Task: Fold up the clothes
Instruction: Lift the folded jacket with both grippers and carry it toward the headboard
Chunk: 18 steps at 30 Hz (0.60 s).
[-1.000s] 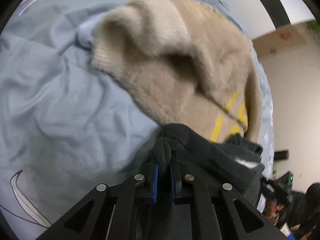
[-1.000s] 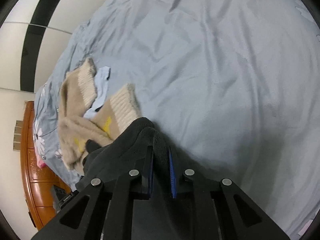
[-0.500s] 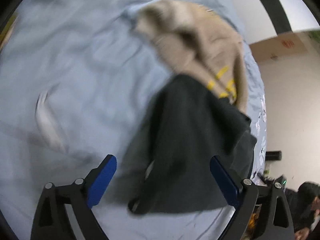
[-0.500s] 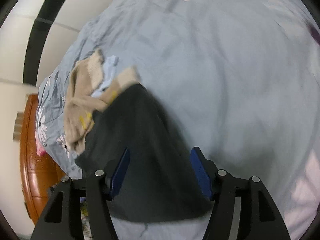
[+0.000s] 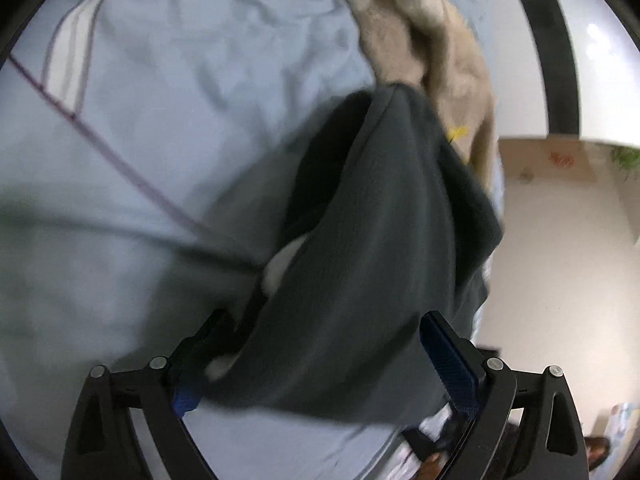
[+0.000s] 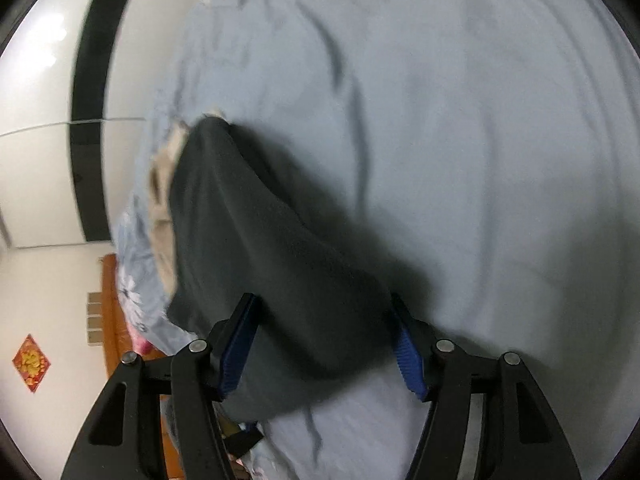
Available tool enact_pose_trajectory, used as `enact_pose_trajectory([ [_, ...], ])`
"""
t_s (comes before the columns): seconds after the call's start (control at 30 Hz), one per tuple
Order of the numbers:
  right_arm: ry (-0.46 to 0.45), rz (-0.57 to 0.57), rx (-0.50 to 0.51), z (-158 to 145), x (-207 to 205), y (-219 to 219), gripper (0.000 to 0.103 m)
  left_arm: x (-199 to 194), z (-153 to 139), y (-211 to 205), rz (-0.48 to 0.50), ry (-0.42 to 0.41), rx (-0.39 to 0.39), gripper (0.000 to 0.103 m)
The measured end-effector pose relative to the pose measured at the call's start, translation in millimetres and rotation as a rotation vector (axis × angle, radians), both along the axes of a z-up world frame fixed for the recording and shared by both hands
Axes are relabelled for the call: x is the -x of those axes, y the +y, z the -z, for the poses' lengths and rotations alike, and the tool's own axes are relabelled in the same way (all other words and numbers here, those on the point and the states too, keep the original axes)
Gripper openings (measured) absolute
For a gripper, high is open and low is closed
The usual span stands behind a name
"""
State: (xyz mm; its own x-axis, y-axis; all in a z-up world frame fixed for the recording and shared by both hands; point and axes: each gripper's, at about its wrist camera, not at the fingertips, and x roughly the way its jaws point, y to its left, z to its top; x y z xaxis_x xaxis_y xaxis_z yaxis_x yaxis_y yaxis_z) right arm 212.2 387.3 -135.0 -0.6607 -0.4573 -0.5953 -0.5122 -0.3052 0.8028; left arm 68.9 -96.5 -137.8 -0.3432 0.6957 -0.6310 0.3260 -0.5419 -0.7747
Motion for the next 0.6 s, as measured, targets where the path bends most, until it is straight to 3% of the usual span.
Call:
enact_pose_trajectory([
  [0.17, 0.148, 0.041, 0.031, 0, 22, 9, 0.069, 17, 5, 2, -0.085, 0.068, -0.013, 0.095],
  [0.33, 0.171, -0.067, 0.035, 2, 68, 8, 0.069, 26, 7, 5, -0.029, 0.075, 0.041, 0.095],
  [0.4, 0.151, -0.128, 0.020, 1, 83, 7, 0.069, 28, 4, 7, -0.011, 0.069, 0.055, 0.090],
  [0.5, 0.117, -0.179, 0.036, 0, 91, 11, 0.060, 29, -3, 11, -0.003, 0.050, 0.108, 0.077],
  [0.57, 0.096, -0.200, 0.050, -1, 91, 12, 0.045, 30, -8, 13, -0.002, 0.038, 0.149, 0.061],
  [0.6, 0.085, -0.205, 0.059, -1, 91, 12, 0.041, 30, -12, 15, -0.003, 0.036, 0.164, 0.058],
])
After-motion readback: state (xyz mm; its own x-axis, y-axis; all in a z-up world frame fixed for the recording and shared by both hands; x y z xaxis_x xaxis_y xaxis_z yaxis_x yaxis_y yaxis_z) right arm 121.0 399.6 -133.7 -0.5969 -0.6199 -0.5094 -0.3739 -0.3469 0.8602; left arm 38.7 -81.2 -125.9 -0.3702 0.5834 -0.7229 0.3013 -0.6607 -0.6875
